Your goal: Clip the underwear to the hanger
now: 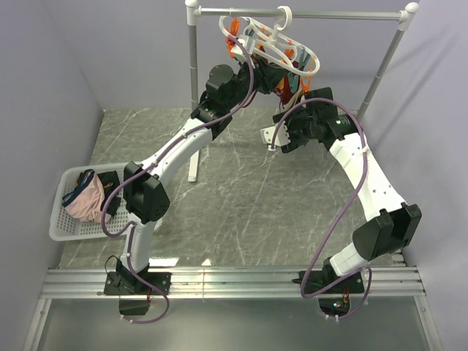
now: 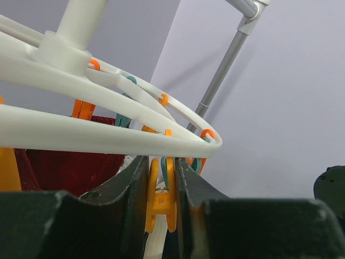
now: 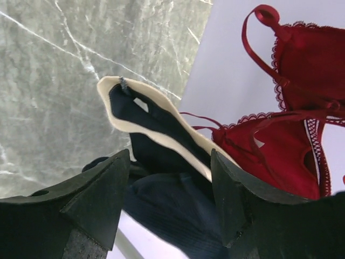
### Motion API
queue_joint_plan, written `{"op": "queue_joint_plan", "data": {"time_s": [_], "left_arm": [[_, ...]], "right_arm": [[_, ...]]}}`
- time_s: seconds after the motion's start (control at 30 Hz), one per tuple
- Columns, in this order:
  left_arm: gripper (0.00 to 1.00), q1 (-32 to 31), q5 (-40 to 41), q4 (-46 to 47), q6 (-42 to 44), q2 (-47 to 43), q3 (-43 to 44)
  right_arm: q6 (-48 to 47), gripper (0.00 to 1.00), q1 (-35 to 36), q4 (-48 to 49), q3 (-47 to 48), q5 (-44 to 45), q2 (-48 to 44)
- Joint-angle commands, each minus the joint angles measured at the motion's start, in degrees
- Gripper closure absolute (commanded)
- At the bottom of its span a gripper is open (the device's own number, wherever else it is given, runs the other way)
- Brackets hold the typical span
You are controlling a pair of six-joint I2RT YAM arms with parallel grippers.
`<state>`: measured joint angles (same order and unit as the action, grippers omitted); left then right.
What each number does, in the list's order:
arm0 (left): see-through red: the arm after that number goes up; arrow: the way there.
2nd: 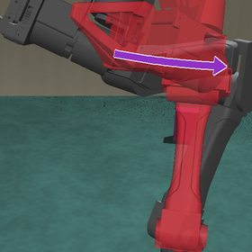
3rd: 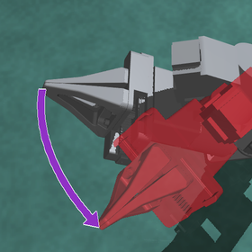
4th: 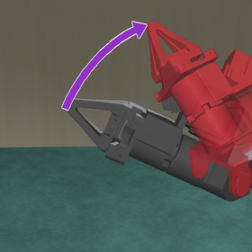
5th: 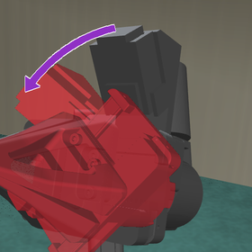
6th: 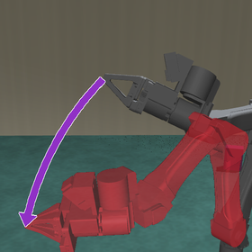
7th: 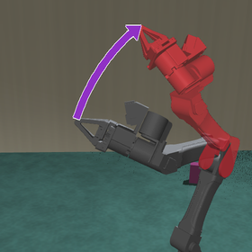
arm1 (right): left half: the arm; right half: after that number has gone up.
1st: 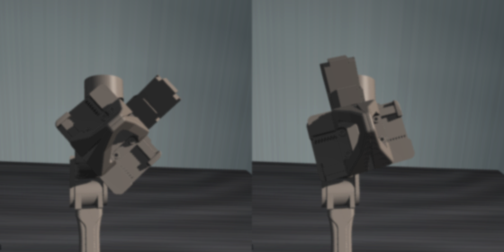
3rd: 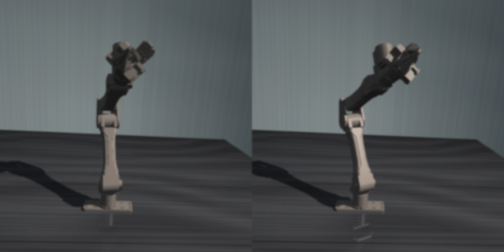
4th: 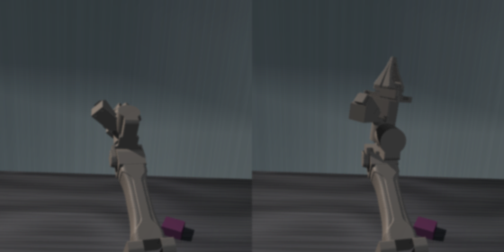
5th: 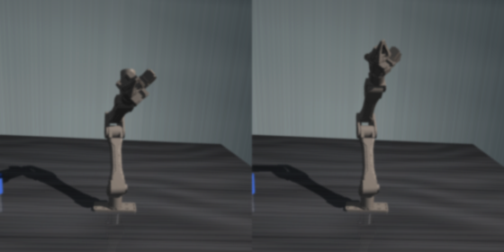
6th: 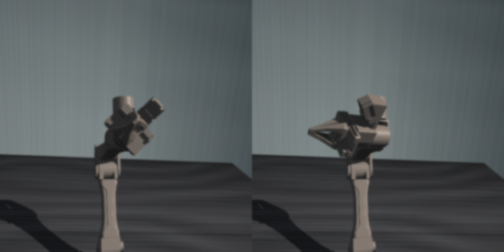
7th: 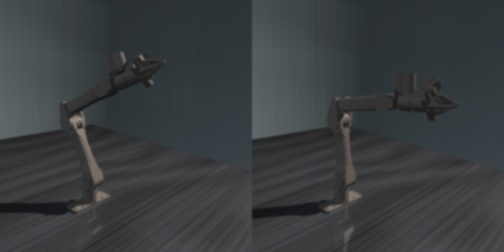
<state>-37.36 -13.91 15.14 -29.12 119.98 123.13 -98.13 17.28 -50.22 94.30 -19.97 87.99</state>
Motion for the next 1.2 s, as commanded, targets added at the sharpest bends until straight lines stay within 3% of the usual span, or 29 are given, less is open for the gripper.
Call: {"op": "queue_joint_plan", "data": {"time_s": [0.0,0.47,0.9,1.0,1.1,1.17], "left_arm": [[1.00,-0.3,-1.3,2.1,0.6,-0.5,0.1],[1.00,-0.3,-1.7,2.7,0.6,-1.0,-1.4],[1.00,-0.2,-1.7,2.9,0.8,-0.9,-1.2],[1.00,-0.2,-1.6,2.9,0.9,-0.7,-1.1],[1.00,-0.1,-1.6,2.7,1.0,-0.5,-0.7],[1.00,-0.1,-1.6,2.6,0.9,-0.2,-0.3]], "right_arm": [[-1.1,0.32,0.4,4.2,-1.9,-1.2,-0.4],[-6.4,0.32,0.4,9.9,-3.3,-1.2,2.4],[-10.5,0.37,0.3,2.7,3.5,-1.1,7.6],[-9.2,0.49,0.4,0.9,6.3,0.0,9.2],[-7.0,0.73,0.4,-0.7,9.2,1.2,10.9],[-4.7,0.82,0.3,-2.8,12.1,1.1,11.7]]}}
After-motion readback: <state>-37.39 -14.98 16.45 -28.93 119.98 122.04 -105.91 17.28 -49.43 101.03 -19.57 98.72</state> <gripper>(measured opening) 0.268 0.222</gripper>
